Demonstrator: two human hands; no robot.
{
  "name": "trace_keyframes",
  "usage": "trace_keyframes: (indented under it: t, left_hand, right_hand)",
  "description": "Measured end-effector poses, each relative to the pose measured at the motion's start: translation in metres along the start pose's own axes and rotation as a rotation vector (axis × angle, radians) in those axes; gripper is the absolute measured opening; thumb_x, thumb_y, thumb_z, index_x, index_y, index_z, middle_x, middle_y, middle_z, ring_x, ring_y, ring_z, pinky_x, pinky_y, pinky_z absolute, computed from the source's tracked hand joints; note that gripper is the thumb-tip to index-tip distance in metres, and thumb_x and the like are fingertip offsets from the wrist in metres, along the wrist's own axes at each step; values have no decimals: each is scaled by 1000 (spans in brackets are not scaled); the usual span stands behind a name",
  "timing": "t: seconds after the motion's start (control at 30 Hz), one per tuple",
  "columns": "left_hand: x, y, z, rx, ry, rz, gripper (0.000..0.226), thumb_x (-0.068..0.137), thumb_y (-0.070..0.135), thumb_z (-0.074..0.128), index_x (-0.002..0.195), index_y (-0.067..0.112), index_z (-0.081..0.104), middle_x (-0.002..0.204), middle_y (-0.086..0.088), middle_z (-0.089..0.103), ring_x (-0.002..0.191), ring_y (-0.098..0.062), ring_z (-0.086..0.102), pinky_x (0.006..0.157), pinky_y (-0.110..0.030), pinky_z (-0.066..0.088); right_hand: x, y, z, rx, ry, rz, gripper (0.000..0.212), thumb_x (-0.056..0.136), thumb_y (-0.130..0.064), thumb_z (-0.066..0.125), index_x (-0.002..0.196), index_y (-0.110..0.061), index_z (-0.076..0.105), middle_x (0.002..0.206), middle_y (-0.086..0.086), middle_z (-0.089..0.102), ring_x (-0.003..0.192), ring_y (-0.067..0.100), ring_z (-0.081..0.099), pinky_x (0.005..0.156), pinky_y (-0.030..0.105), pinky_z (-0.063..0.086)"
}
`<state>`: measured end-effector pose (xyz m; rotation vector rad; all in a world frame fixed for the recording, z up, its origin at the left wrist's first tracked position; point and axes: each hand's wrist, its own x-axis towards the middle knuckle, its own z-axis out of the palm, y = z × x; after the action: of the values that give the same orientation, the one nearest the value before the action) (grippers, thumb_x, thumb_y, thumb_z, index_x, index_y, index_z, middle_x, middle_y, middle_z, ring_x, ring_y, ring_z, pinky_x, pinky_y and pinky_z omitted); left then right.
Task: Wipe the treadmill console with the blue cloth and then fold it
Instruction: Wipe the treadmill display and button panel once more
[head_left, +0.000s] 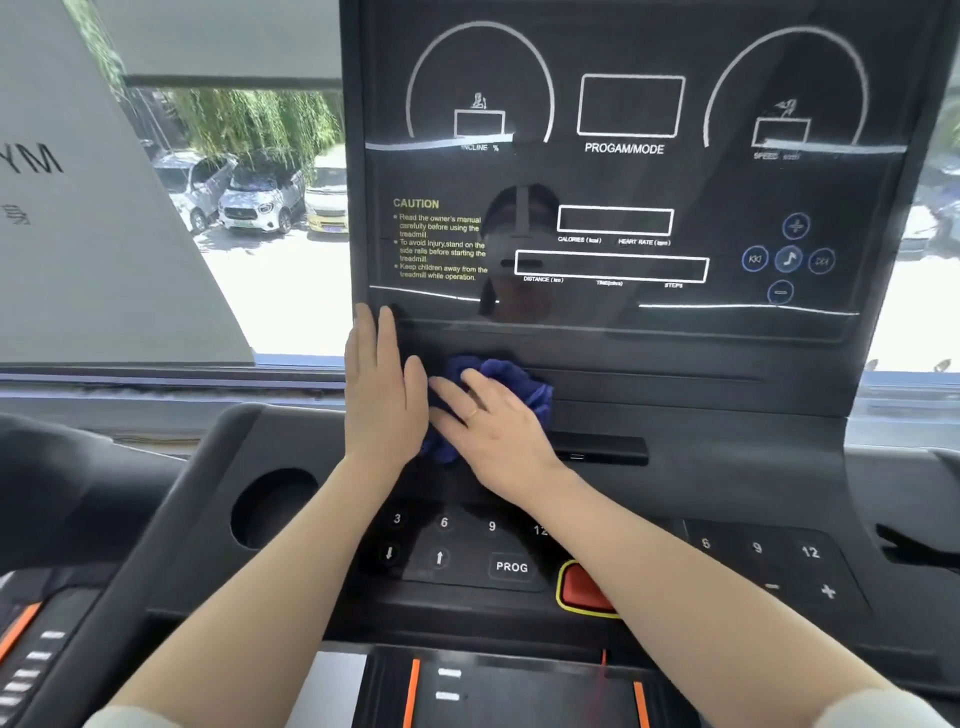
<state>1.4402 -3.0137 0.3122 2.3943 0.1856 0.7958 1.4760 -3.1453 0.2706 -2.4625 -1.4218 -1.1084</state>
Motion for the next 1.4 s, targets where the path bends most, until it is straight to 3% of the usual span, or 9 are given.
trace_keyframes:
  t: [0.23, 0.43, 0.6, 0.73, 0.83, 1.0, 1.13, 1.27, 1.4]
  left_hand:
    - [3, 13, 6, -99, 28, -130, 54, 97, 24, 25, 148, 8, 13, 157, -11, 2, 144, -22, 1, 113, -28, 3]
    - [8, 19, 6, -250, 106, -187, 59, 94, 33, 22, 148, 10, 12, 156, -7, 14, 143, -17, 10, 115, -30, 9]
    - [3, 32, 18, -211, 145, -165, 77, 85, 52, 15, 147, 7, 14, 156, -11, 8, 144, -19, 5, 114, -25, 2]
    - [-8, 53, 36, -118, 56, -48, 72, 87, 45, 21, 146, 4, 18, 156, -16, 4, 144, -27, 4, 112, -27, 1]
    - [-11, 62, 51, -34, 10, -19, 77, 85, 49, 23, 146, 2, 17, 155, -20, 1, 143, -33, 0, 112, -29, -2]
    - [-6, 62, 56, 131, -17, -33, 78, 83, 46, 19, 144, -4, 20, 151, -30, 3, 140, -44, 4, 114, -41, 4]
    - [-8, 57, 56, 213, -48, -18, 77, 85, 47, 23, 145, -1, 18, 152, -29, 3, 140, -44, 4, 113, -47, 11]
    - [-8, 61, 56, 217, -60, -50, 76, 92, 40, 48, 148, 5, 10, 154, -24, -5, 142, -38, -2, 114, -45, 10]
    - [-9, 68, 59, 233, -32, -72, 76, 92, 37, 48, 148, 4, 7, 154, -24, -6, 142, -37, -4, 114, -44, 4]
  right_hand:
    - [18, -3, -8, -83, -69, -119, 26, 63, -12, 73, 90, -12, 75, 107, 11, 67, 96, 33, 60, 86, 37, 47]
    - [23, 9, -24, 92, 68, 11, 36, 74, -5, 37, 84, -8, 72, 105, 14, 65, 88, 31, 40, 71, 38, 40]
    - [-30, 46, -47, 51, 39, 140, 34, 74, -10, 40, 91, -10, 70, 117, 7, 42, 90, 28, 41, 69, 37, 37]
    - [-75, 86, -75, 137, 175, 416, 44, 73, -5, 37, 99, -8, 72, 116, 4, 41, 91, 26, 39, 77, 35, 42]
    - [-66, 100, -98, 187, 300, 469, 40, 83, -2, 38, 106, -4, 71, 117, 4, 41, 97, 25, 40, 93, 18, 31]
    - [-34, 84, -60, -79, 86, 288, 44, 83, -16, 41, 120, -17, 65, 134, 5, 49, 116, 34, 38, 102, 47, 26]
    - [-44, 104, -58, -174, -66, 237, 53, 80, -23, 43, 133, -24, 53, 148, 4, 39, 130, 31, 40, 108, 46, 22]
    - [-83, 164, -87, -286, -24, 541, 57, 77, -23, 45, 134, -21, 50, 148, 13, 38, 127, 37, 42, 102, 51, 31]
    - [-94, 172, -97, -225, 51, 844, 52, 85, -30, 42, 134, -15, 50, 150, 19, 30, 131, 46, 34, 102, 62, 29]
